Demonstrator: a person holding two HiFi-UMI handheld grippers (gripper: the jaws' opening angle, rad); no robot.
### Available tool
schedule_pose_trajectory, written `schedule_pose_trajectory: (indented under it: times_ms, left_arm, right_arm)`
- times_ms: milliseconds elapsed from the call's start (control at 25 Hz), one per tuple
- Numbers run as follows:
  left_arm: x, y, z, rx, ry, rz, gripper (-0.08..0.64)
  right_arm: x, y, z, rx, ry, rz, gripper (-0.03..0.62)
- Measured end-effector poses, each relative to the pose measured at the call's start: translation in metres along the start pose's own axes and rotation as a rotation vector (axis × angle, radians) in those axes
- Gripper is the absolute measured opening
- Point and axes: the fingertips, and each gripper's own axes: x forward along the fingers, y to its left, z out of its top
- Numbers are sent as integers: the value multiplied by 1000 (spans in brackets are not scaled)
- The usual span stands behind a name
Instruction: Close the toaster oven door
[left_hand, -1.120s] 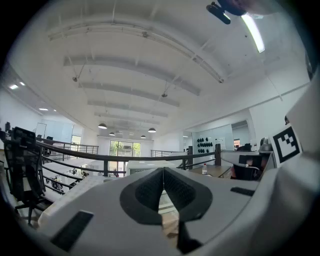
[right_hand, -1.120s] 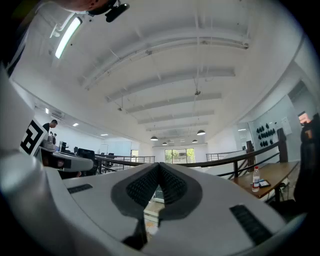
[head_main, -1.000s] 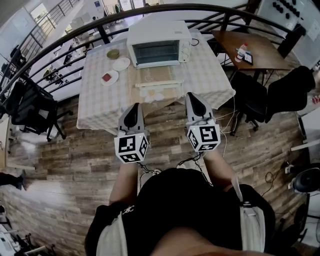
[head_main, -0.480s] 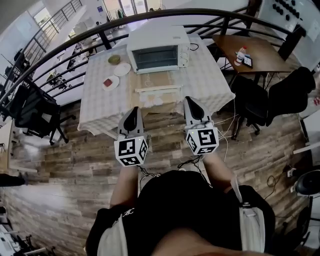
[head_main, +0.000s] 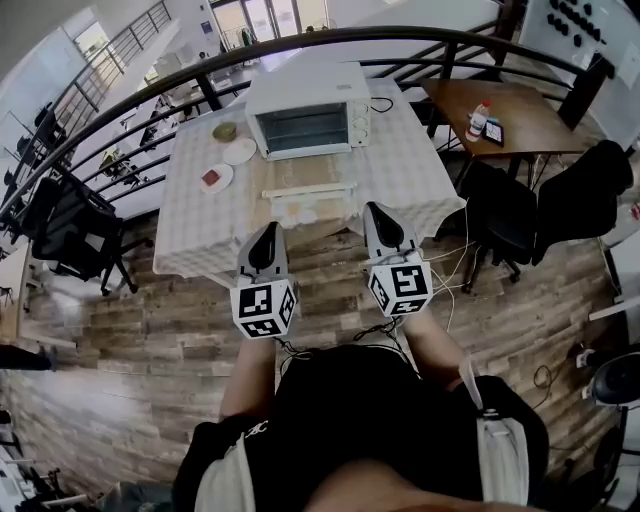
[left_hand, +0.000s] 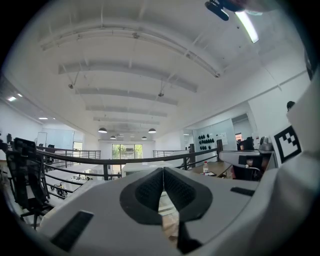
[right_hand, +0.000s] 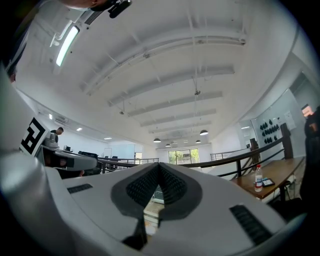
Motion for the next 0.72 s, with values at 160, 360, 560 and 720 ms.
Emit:
schedule_pose_trajectory:
  times_ms: [160, 360, 560, 720]
  left_arm:
    - [8, -8, -8, 0, 19, 3, 17]
    - [27, -12, -13, -4, 25, -7, 17]
    - [54, 3, -25, -18, 33, -10, 17]
    - [82, 18, -27, -23, 24, -16, 17]
  right_arm:
    - [4, -9, -7, 13, 13, 3, 3]
    - [17, -22, -17, 11, 34, 1, 3]
    - [45, -29, -29, -5, 51, -3, 3]
    - [73, -34, -39, -17, 54, -9, 3]
